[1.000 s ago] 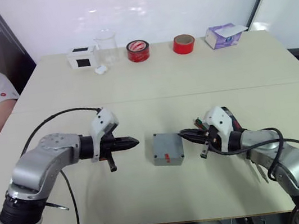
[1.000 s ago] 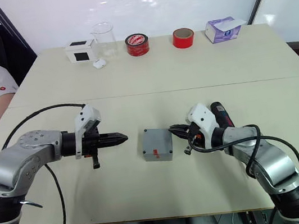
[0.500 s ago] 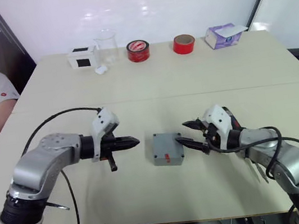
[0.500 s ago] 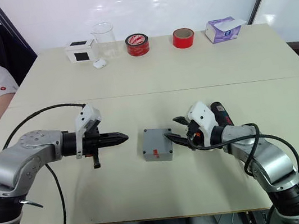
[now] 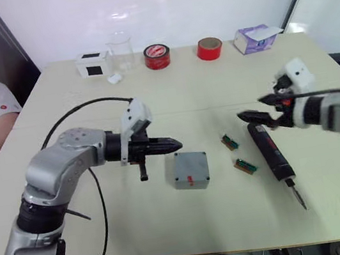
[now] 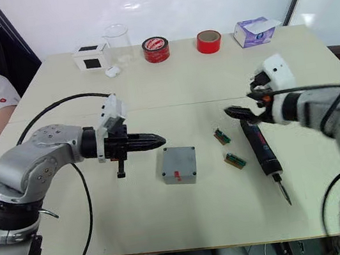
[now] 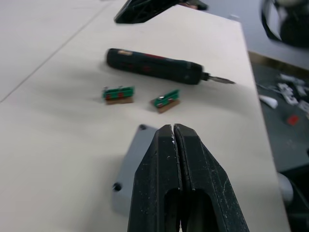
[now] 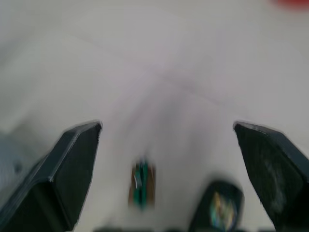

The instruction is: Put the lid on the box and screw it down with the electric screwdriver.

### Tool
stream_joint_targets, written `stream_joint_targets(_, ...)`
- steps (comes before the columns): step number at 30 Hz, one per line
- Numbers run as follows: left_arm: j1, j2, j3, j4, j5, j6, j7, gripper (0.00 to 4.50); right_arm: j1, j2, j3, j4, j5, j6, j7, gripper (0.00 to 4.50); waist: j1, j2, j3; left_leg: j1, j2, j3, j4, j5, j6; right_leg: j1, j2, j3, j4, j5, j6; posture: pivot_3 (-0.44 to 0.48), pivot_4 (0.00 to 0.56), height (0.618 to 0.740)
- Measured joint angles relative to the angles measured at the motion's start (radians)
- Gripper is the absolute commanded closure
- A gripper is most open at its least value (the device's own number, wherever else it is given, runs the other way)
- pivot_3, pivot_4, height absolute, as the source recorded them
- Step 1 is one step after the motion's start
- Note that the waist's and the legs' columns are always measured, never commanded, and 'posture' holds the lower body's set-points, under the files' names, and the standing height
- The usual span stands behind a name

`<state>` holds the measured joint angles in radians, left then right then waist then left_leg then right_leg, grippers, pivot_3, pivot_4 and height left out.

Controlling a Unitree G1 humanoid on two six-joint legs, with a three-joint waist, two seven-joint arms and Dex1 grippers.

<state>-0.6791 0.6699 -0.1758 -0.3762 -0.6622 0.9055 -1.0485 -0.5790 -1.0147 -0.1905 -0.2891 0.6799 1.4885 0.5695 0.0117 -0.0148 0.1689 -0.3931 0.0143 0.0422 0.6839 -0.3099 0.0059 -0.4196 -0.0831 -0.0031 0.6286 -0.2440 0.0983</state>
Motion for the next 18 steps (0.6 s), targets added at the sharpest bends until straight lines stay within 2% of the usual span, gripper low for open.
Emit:
stream_joint_targets(2,-0.001,0.007,-0.026,-0.025,0.007,-0.019,-0.023,4.50,-0.030,-0.098,0.054,0.055,0.012,0.092,0.031,0.04,-0.002,0.000,0.000,0.000,0.000,0.000,-0.001,0.000,0.000,0.000,0.001,0.000,-0.001,0.000,0.000,0.000,0.150,0.740)
stream_joint_targets(5,0.011,0.022,-0.060,-0.061,0.027,-0.043,-0.040,4.50,-0.030,-0.169,0.134,0.110,0.033,0.119,0.083,0.04,-0.011,0.000,0.000,0.000,0.000,0.002,-0.001,0.000,0.000,-0.002,0.001,0.001,-0.001,0.000,0.000,0.000,0.150,0.740)
stream_joint_targets(10,0.051,0.021,-0.084,-0.085,0.044,-0.067,-0.028,4.50,-0.024,-0.203,0.220,0.166,0.070,0.120,0.126,0.04,-0.021,0.000,0.000,-0.001,0.000,0.002,-0.001,0.000,0.000,-0.002,0.002,0.001,0.000,0.000,0.001,0.000,0.150,0.740)
stream_joint_targets(18,0.102,-0.001,-0.086,-0.134,0.051,-0.061,0.035,4.50,-0.040,-0.194,0.317,0.217,0.100,0.120,0.151,0.04,-0.023,-0.001,0.000,-0.002,0.000,0.002,-0.001,0.000,0.000,-0.003,0.002,0.001,0.000,0.002,0.004,0.000,0.150,0.740)
